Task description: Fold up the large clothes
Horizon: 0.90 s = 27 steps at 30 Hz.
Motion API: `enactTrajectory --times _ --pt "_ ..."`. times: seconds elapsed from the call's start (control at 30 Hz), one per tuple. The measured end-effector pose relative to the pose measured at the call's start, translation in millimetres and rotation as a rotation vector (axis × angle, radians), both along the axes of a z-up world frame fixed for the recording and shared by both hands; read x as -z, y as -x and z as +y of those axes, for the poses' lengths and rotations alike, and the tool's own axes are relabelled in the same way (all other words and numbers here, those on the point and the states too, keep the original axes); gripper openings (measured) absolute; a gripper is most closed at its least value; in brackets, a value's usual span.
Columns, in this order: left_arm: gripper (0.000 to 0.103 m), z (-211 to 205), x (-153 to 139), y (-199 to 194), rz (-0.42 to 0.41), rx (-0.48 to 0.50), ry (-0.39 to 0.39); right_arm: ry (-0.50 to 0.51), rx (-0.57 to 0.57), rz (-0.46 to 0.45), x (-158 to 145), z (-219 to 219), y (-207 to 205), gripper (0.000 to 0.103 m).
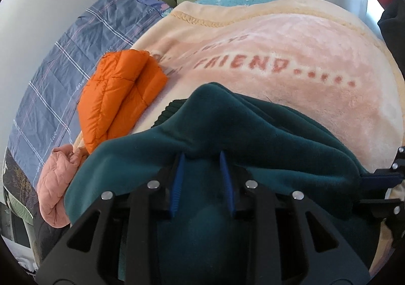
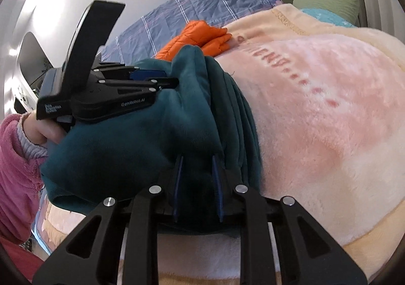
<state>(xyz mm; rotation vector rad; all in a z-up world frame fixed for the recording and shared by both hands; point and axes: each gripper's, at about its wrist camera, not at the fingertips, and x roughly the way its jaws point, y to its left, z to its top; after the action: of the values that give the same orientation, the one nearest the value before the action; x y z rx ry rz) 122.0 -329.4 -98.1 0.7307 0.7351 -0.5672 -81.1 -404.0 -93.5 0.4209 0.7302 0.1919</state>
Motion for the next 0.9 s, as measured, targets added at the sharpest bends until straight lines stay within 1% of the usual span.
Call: enactTrajectory --times 0.03,0.07,0.13,0.17,0.23,0.27,0.3,0.33,0.37,0.43,0.47,0.73,0.83,0.9 --pt "0.027 3.0 -1.6 0.8 -0.002 -0.001 0.010 0.001 0.006 -0.005 -4.9 -0.4 -2.0 0.022" --pt "0.027 4.1 -2.0 0.3 -0.001 -0.003 0.014 -0.009 0.012 -0.039 -14.9 -2.0 -1.3 0.022" --pt "0.027 5.9 -3.7 -0.2 0.003 -0.003 0.025 -0.061 -0.016 -0.119 -32.7 -4.1 -0.4 0.022" --pt "0.027 5.2 -3.8 -0.5 0.003 -0.004 0.025 -0.068 -0.027 -0.131 -37.7 -4.0 -0.9 0.022" --pt "0.027 4.8 -3.7 -0.5 0.003 -0.004 0.026 -0.041 -0.029 -0.107 -36.1 0.4 -13.3 0.022" --pt "0.027 5.2 -4.0 -0.8 0.005 -0.004 0.029 -0.019 -0.020 -0.035 -20.4 2.5 -27.5 0.022" --pt "0.027 6.0 -4.1 -1.0 0.006 -0.004 0.033 -0.022 -0.012 -0.003 -6.9 2.1 -34.0 0.020" --pt "0.027 6.8 -3.9 -1.6 0.007 -0.005 0.038 -0.029 -0.018 -0.020 2.4 0.2 -35.4 0.020" --pt "0.027 6.2 -2.8 -2.7 0.007 -0.010 0.036 -0.026 -0.030 -0.030 3.9 -0.9 -34.4 0.020" --pt "0.027 4.5 -2.7 -1.5 0.008 -0.001 0.036 -0.069 -0.027 -0.014 5.2 -7.7 -31.3 0.020" --pt "0.027 3.1 -2.4 -0.5 0.002 0.002 0.030 -0.075 -0.025 -0.011 6.1 -8.2 -30.5 0.020" --pt "0.027 1.3 -2.5 2.3 -0.005 0.001 0.041 0.012 -0.008 -0.012 3.5 5.0 -34.5 0.020" --pt "0.027 2.7 -6.2 2.4 -0.006 0.002 0.047 0.012 -0.009 -0.008 5.4 5.2 -34.9 0.021" --pt "0.029 3.6 -13.9 -2.5 0.013 0.010 0.053 0.018 -0.005 -0.008 5.6 4.9 -34.7 0.021"
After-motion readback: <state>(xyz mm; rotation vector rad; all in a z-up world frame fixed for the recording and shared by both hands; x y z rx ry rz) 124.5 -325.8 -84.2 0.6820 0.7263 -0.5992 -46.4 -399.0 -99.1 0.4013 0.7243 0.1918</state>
